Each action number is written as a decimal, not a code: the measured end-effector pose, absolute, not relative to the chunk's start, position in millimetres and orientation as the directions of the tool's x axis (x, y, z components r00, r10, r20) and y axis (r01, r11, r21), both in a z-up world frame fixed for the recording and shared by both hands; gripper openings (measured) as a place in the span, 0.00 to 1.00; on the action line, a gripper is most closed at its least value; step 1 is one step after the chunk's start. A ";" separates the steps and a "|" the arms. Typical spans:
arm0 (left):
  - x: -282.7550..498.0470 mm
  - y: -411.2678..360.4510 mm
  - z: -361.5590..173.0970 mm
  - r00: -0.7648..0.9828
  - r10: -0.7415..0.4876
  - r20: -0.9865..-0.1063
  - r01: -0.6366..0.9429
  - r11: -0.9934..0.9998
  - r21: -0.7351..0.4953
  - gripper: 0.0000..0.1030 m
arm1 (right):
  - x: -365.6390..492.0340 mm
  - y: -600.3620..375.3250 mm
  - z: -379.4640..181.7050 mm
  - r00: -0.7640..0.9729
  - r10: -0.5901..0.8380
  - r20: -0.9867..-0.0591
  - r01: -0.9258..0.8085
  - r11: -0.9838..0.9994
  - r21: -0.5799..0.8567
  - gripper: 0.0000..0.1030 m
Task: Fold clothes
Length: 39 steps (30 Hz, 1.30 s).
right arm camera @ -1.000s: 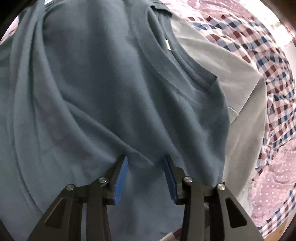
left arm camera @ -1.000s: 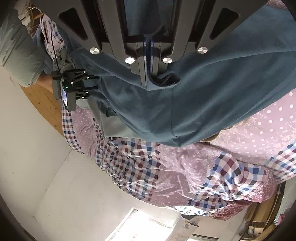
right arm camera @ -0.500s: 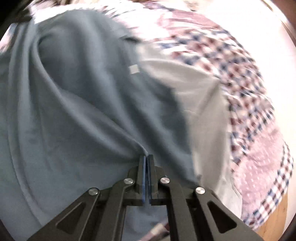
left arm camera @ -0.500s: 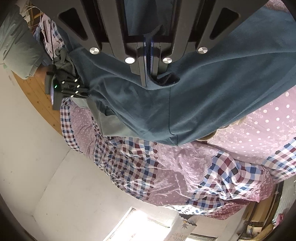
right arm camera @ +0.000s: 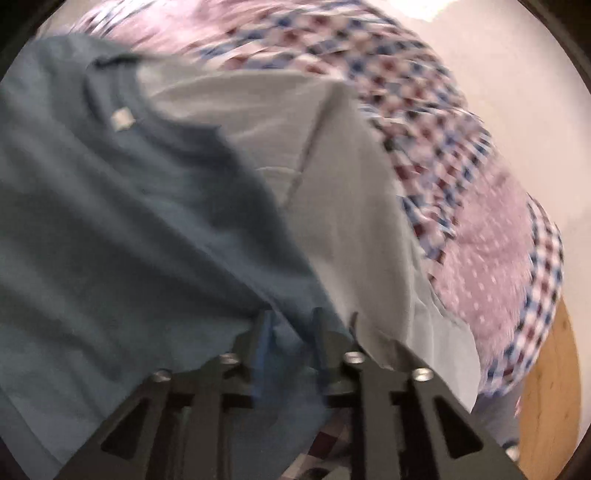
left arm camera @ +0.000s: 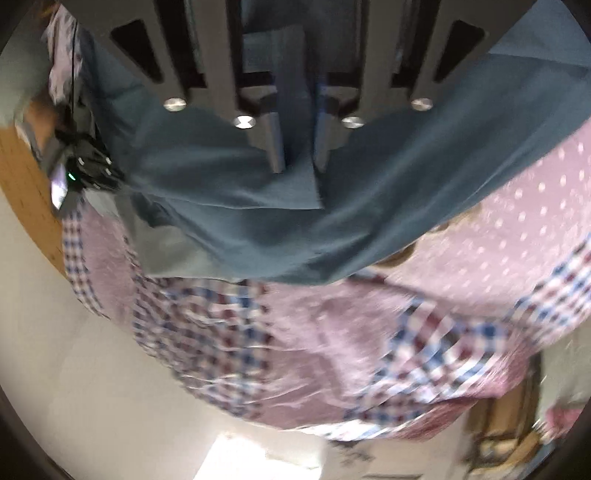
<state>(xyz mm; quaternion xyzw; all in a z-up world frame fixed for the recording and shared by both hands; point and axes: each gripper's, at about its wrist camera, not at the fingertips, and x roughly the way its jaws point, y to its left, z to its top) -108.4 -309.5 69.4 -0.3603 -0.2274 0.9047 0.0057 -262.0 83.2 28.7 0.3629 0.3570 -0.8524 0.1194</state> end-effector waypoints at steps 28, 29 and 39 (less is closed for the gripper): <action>134.3 -278.5 111.7 -0.768 0.169 -0.618 0.217 -0.839 -0.499 0.67 | -66.3 249.7 16.9 -0.567 -0.152 -0.810 0.197 -0.979 0.046 0.33; 142.1 -279.2 113.0 -0.772 0.168 -0.613 0.224 -0.831 -0.509 0.67 | -60.1 252.0 22.5 -0.582 -0.138 -0.801 0.181 -0.983 0.038 0.40; 223.4 -277.7 88.3 -0.763 0.133 -0.632 0.324 -0.768 -0.552 0.70 | 43.4 265.1 78.9 -0.698 -0.249 -0.672 0.182 -0.968 0.171 0.52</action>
